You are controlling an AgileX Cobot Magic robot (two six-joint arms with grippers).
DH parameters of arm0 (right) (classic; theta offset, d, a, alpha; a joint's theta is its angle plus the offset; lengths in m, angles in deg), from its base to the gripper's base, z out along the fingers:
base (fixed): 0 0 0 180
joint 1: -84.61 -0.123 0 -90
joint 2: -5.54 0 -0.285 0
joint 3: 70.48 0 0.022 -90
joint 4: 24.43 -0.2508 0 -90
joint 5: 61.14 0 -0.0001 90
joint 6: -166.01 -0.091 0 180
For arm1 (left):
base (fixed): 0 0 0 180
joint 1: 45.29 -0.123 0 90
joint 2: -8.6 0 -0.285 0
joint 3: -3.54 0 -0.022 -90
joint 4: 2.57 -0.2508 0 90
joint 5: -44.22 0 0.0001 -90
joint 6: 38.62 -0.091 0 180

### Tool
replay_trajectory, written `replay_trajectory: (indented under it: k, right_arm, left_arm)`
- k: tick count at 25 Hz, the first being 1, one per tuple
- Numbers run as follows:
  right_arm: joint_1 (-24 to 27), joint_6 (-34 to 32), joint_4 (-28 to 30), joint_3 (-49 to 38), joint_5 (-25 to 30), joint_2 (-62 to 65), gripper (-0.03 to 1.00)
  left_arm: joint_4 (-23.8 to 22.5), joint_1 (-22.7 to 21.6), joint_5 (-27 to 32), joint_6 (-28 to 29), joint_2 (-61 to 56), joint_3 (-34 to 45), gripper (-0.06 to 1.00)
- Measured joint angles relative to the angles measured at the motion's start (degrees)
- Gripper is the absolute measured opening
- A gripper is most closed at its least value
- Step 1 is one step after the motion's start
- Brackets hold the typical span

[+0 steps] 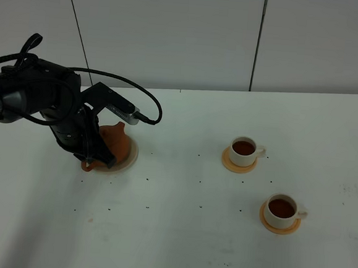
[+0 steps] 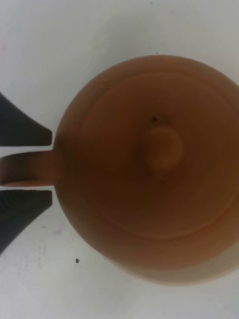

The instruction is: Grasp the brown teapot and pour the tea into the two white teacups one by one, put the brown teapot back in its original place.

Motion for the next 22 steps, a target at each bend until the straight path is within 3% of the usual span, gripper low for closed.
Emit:
replay_trajectory:
  k: [22]
  right_arm:
    - [0.00,0.00,0.00,0.00,0.00,0.00,0.24]
  left_arm:
    - [0.05,-0.02,-0.31,0.00,-0.86,-0.08,0.39]
